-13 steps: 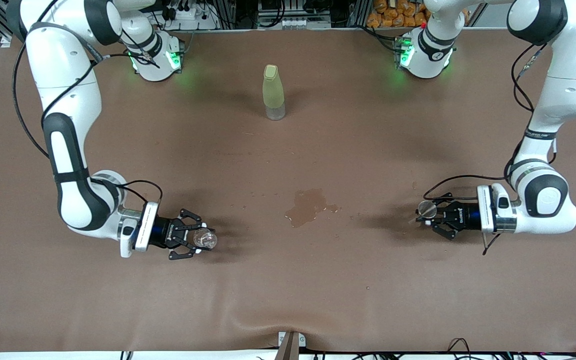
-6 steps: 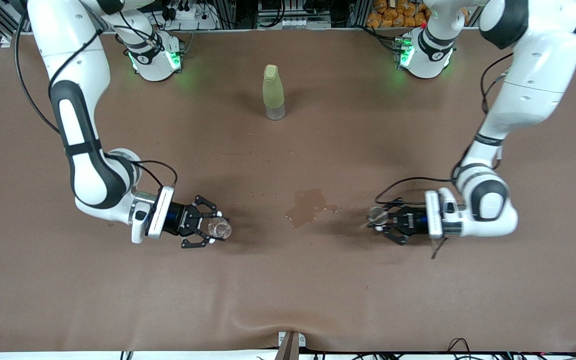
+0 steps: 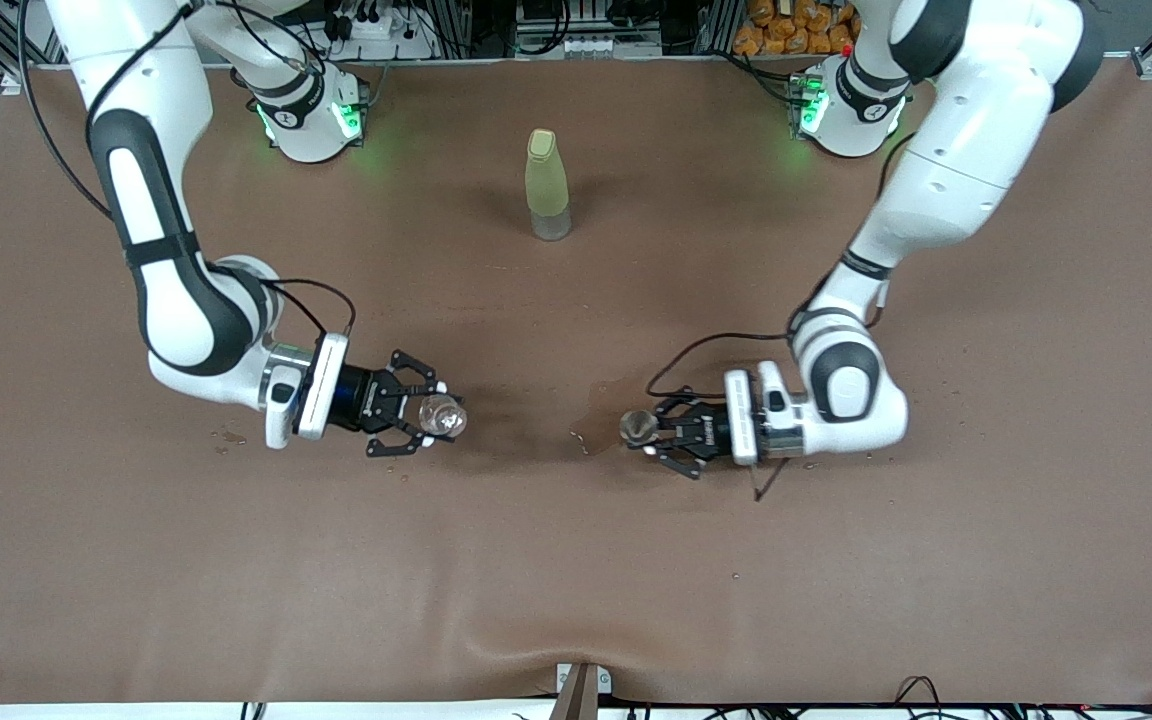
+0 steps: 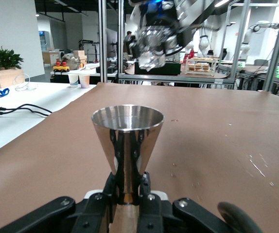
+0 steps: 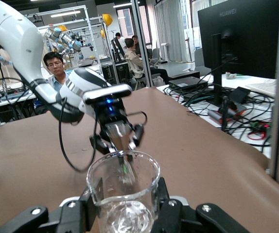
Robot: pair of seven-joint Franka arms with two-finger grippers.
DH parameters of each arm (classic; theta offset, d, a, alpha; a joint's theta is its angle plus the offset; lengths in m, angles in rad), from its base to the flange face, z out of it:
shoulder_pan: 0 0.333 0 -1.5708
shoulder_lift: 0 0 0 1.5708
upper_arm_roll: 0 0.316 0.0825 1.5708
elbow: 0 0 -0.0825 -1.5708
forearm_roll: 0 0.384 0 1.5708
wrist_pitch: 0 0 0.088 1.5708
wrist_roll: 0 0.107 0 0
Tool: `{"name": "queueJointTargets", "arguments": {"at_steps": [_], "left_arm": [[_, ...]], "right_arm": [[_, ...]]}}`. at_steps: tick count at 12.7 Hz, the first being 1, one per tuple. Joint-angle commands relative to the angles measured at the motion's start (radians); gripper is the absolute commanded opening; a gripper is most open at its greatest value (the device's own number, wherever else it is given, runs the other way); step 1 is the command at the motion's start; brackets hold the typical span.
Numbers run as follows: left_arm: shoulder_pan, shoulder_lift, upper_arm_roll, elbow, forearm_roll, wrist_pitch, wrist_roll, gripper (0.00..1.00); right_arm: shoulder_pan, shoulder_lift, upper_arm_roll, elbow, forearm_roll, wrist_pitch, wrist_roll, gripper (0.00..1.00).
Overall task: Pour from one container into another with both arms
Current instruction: 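Lift the beaker and jigger, bringing both grippers toward each other, then tilt the beaker with the right gripper over the held jigger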
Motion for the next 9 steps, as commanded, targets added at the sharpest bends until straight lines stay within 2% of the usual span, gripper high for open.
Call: {"name": "queueJointTargets", "arguments": {"at_steps": [1,3,6,9], "left_arm": [[-0.086,0.035,0.013,0.063,-0.061,0.091,0.002,0.0],[-0.141,0.069,0.014,0.126,-0.066,0.163,0.002,0.0],[-0.169,0.078,0.014,0.146,-0.078,0.203,0.0,0.0],[-0.173,0.08,0.014,0.146,-0.081,0.205,0.0,0.0]], "right_arm": [[0.102,-0.12,-0.007,-0.111,0.082,0.114,0.029,0.04],[0.17,-0.117,-0.008,-0.111,0.182,0.154,0.029,0.04],[0.235,-0.1,-0.008,-0.103,0.313,0.207,0.036,0.04],[0.248,-0.055,-0.01,-0.045,0.341,0.21,0.13,0.05]]}}
